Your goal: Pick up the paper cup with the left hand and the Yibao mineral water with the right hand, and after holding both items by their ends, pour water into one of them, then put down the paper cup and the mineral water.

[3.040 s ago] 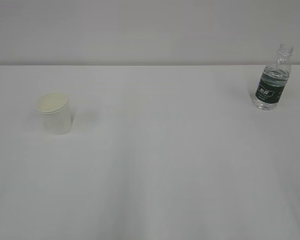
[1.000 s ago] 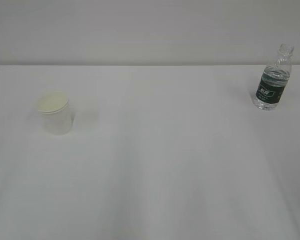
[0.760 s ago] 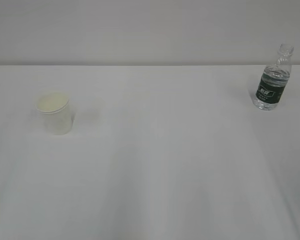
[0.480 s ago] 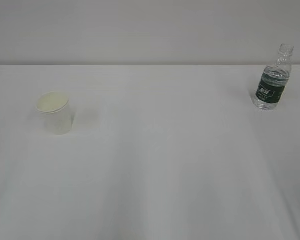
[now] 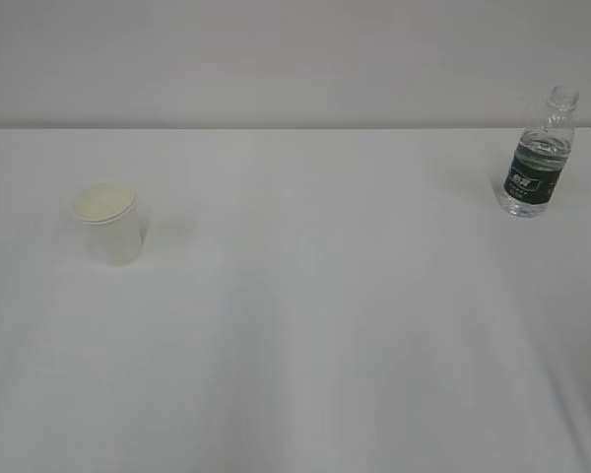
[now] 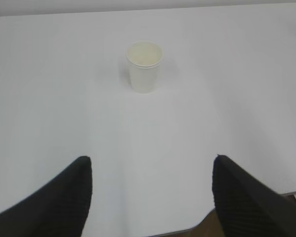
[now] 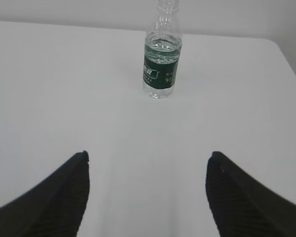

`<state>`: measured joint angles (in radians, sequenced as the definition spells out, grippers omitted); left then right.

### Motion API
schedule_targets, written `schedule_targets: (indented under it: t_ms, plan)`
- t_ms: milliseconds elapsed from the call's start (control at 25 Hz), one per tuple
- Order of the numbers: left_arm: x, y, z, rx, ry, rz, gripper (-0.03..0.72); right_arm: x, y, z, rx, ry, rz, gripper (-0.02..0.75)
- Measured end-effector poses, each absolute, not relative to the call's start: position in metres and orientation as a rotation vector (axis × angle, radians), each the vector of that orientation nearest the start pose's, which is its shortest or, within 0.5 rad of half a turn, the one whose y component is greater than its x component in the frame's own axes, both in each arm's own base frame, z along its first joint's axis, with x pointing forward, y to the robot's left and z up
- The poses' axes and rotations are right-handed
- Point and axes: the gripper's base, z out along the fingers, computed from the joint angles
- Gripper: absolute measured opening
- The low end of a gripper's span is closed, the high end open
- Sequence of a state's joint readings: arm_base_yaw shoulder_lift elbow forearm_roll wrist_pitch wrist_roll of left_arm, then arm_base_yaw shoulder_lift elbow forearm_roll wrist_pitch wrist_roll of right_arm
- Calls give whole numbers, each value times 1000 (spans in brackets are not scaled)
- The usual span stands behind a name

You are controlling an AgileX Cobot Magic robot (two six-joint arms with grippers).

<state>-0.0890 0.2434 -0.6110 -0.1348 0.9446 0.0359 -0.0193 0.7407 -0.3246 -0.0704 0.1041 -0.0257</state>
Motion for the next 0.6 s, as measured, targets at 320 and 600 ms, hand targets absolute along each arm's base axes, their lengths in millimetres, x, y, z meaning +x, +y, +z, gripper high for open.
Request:
schedule_targets:
  t_ms: [320, 600]
  plan:
    - [30, -13, 316, 115, 2055, -194, 539, 171, -3, 230, -80, 2014, -69, 559]
    - [30, -13, 316, 115, 2055, -194, 539, 184, -3, 222, -83, 2005, -62, 559]
